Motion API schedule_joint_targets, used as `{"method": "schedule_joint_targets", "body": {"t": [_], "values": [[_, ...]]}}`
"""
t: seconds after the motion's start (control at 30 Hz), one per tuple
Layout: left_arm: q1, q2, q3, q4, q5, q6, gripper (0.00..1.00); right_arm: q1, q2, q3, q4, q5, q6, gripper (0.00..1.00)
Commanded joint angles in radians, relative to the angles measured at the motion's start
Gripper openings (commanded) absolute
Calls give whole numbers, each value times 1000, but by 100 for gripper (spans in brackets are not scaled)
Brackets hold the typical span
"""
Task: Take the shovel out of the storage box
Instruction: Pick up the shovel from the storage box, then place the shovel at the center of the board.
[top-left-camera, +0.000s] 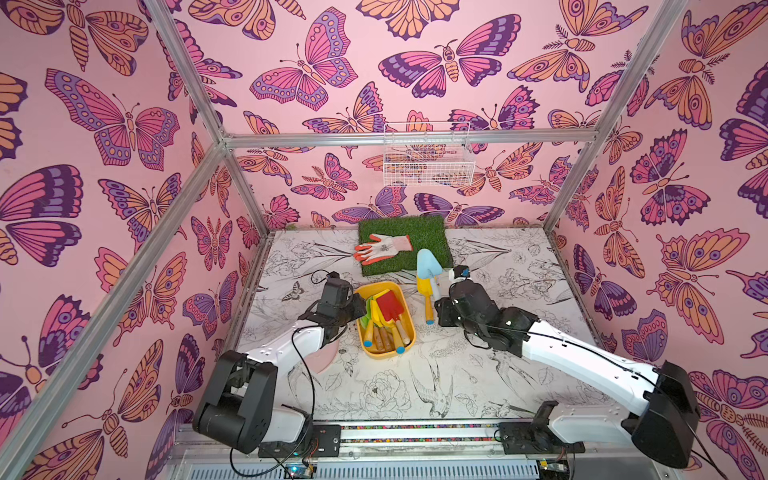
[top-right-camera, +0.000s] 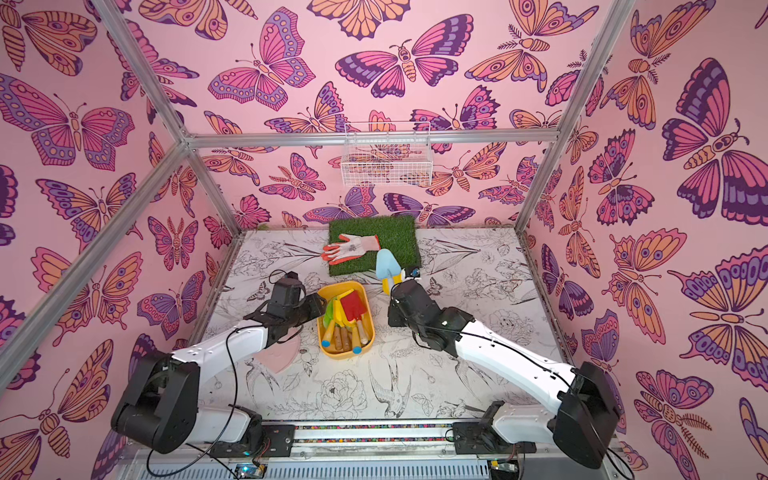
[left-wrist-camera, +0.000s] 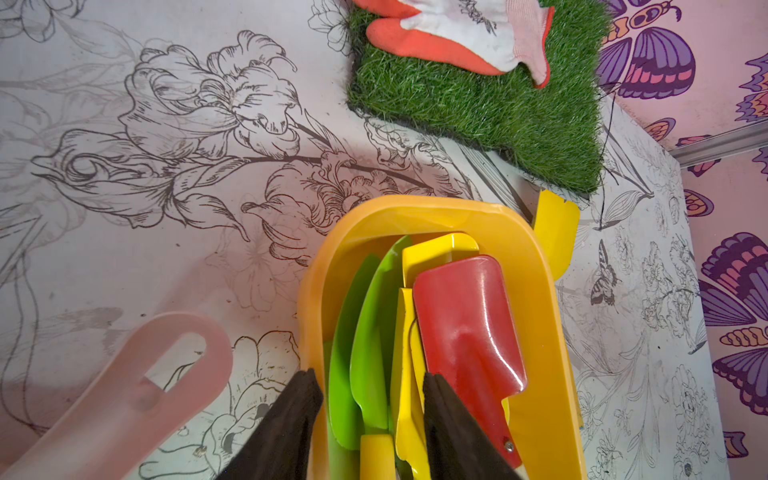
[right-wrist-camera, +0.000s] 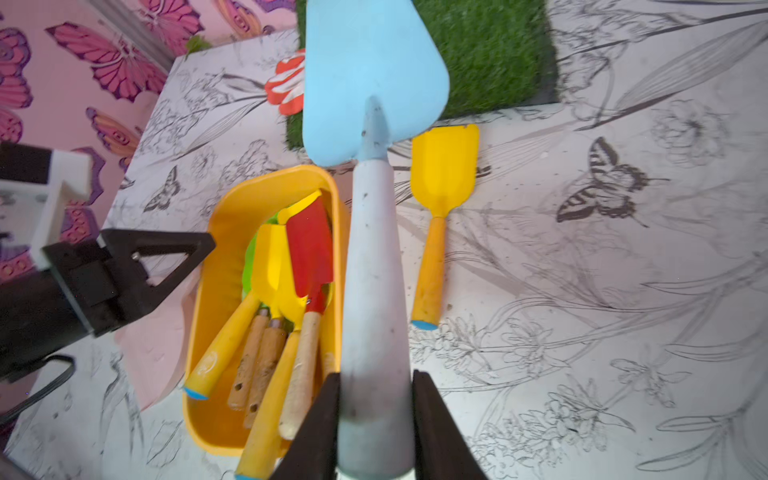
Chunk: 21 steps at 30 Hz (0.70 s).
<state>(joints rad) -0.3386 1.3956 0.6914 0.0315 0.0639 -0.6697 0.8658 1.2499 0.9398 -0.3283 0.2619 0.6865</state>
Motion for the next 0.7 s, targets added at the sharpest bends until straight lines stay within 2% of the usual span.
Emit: {"method": "schedule_joint_targets", "body": {"t": [0.0,0.2,0.67], "values": [[-4,15,2,-16,54,7,48,-54,-43,-39,51,22,92,17],[-4,20,2,-16,53,7,48,-143,-23,-73,51,-88,109,15],[-4,33,7,-16,53,12,48,-297,220,30,39,-346,53,14]]}}
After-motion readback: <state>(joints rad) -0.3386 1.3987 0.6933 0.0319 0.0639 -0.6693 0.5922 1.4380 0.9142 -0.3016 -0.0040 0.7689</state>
